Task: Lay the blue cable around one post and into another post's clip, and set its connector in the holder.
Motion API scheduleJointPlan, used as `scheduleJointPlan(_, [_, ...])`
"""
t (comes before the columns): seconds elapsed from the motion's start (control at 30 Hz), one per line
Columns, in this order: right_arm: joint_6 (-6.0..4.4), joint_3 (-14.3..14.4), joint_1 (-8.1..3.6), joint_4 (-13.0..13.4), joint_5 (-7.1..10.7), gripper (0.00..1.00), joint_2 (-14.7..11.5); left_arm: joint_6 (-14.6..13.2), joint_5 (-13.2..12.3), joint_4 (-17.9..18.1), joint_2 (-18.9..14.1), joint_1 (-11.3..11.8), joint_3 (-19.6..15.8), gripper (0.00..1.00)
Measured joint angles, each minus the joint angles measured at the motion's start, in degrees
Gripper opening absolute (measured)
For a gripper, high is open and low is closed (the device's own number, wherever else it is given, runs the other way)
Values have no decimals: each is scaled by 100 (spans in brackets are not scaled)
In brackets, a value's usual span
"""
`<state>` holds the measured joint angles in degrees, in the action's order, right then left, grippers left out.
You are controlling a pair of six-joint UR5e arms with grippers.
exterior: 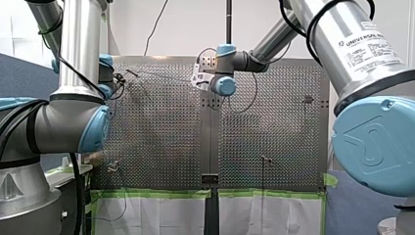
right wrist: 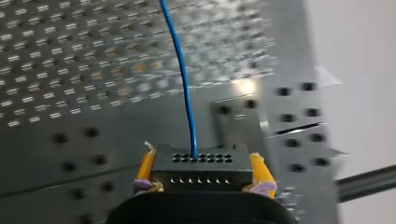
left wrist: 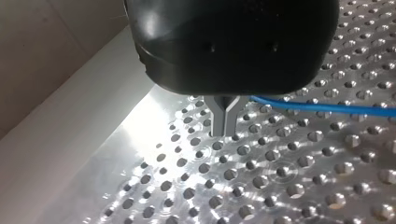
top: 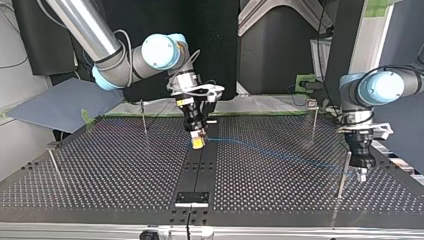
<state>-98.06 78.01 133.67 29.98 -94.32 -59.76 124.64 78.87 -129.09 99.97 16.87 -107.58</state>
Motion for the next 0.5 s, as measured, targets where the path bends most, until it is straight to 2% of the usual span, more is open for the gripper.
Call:
scheduleJointPlan(0.27, [87,147,-14,-317,-47,0,254,3,-45,-46,156,-79,-4,1])
scheduleJointPlan(0.5, [75,497,-57,-107,-119,0,273,15,-50,-56,178,-123,-5,1])
